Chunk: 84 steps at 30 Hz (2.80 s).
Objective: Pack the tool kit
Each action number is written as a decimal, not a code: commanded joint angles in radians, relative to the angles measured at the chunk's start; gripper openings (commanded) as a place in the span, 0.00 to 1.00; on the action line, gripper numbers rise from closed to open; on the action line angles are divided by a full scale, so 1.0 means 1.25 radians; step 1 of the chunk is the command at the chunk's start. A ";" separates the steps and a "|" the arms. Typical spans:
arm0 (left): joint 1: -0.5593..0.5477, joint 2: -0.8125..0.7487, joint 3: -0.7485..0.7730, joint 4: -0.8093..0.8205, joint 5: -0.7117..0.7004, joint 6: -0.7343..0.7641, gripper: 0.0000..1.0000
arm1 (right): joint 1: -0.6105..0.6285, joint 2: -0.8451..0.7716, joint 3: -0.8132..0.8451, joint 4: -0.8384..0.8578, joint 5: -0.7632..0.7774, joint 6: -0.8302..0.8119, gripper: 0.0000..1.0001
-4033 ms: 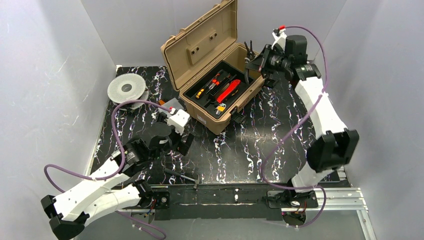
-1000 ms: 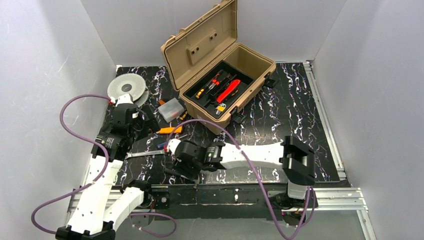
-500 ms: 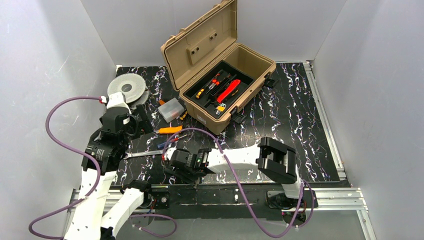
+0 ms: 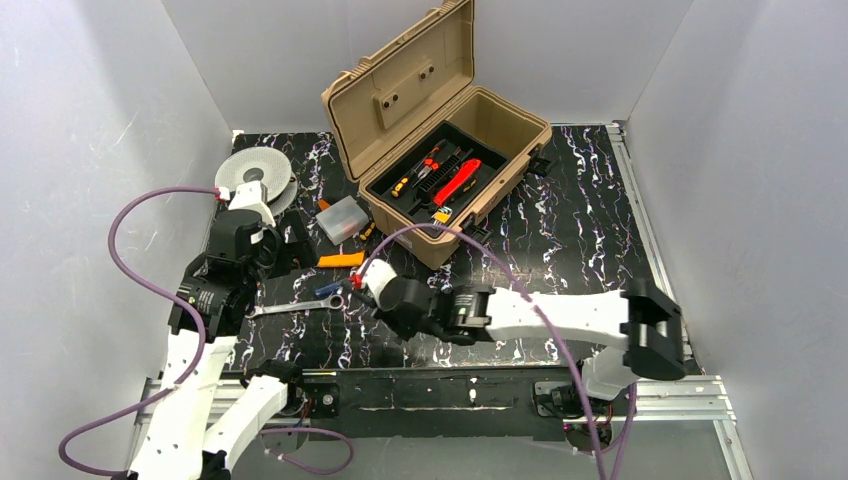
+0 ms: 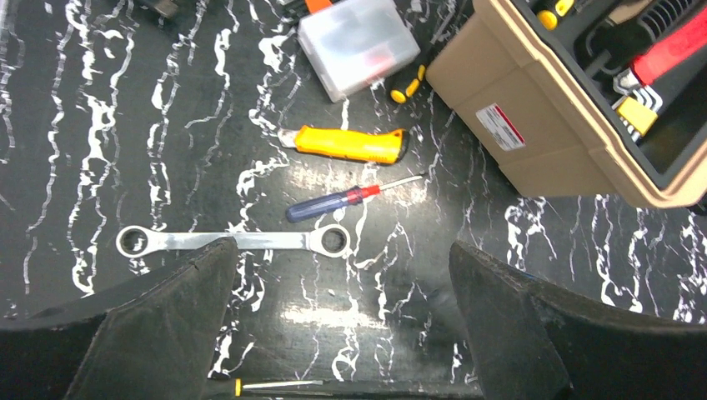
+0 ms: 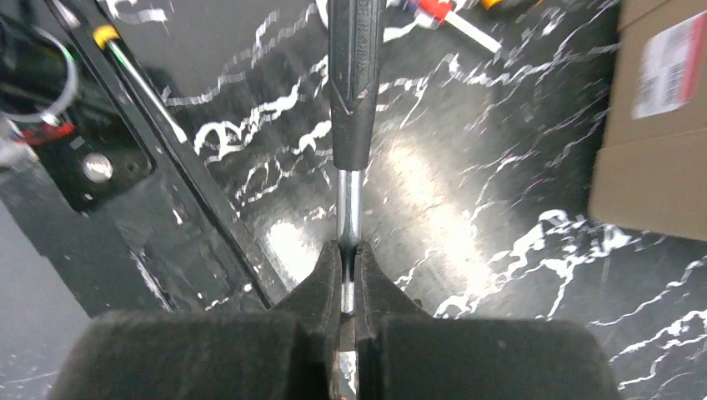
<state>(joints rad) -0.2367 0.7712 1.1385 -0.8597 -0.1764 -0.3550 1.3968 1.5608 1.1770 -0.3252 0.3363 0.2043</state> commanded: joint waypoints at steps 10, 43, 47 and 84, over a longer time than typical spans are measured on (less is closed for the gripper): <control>0.005 0.002 -0.046 0.027 0.103 0.012 1.00 | -0.323 -0.231 0.055 0.055 -0.045 0.056 0.01; 0.005 -0.008 -0.157 0.071 0.088 -0.001 1.00 | -0.706 0.153 0.343 0.201 -0.264 0.912 0.01; 0.005 -0.001 -0.161 0.075 0.079 -0.008 1.00 | -0.688 0.187 0.349 0.235 -0.282 0.916 0.01; 0.005 0.080 -0.223 -0.048 -0.082 -0.449 1.00 | -0.655 -0.158 0.048 0.316 -0.446 0.378 0.76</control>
<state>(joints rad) -0.2367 0.8326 0.8612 -0.8215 -0.1619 -0.7479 0.5762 1.4639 1.3331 -0.0013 -0.0483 0.9642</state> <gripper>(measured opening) 0.994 0.774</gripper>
